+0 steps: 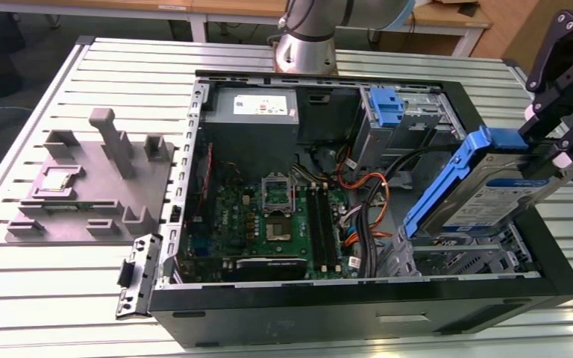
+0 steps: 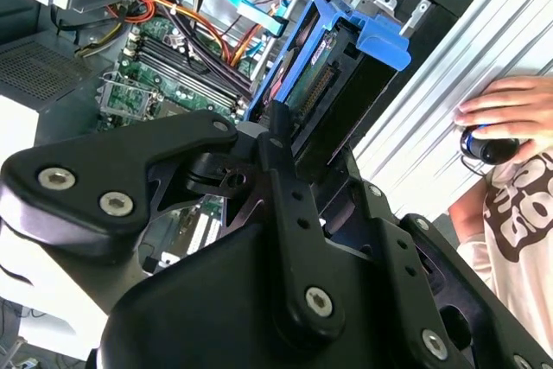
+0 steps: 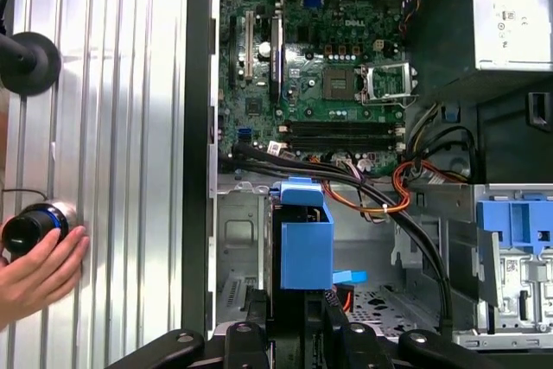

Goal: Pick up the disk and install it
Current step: 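Pick up the disk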

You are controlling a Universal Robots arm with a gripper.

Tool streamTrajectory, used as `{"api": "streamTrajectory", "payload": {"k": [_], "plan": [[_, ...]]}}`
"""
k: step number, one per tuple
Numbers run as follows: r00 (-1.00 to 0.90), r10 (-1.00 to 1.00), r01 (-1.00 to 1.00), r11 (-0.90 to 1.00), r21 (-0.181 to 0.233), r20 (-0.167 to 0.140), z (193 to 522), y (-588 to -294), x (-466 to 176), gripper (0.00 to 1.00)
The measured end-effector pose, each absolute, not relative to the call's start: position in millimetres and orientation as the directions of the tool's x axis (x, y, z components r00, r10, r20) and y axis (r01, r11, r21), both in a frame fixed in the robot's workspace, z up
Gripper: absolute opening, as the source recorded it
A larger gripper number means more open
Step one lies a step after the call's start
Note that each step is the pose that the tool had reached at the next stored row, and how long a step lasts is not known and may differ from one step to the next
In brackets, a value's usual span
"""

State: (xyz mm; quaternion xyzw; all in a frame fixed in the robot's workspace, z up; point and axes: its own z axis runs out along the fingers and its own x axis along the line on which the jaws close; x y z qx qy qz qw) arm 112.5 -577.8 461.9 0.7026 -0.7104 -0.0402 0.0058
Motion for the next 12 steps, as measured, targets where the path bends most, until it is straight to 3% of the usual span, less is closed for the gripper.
{"api": "streamTrajectory", "payload": {"k": [12], "plan": [[-0.013, -0.999, -0.998, 0.010, 0.065, -0.048, 458.3, -577.8, 116.4, 0.35]]}}
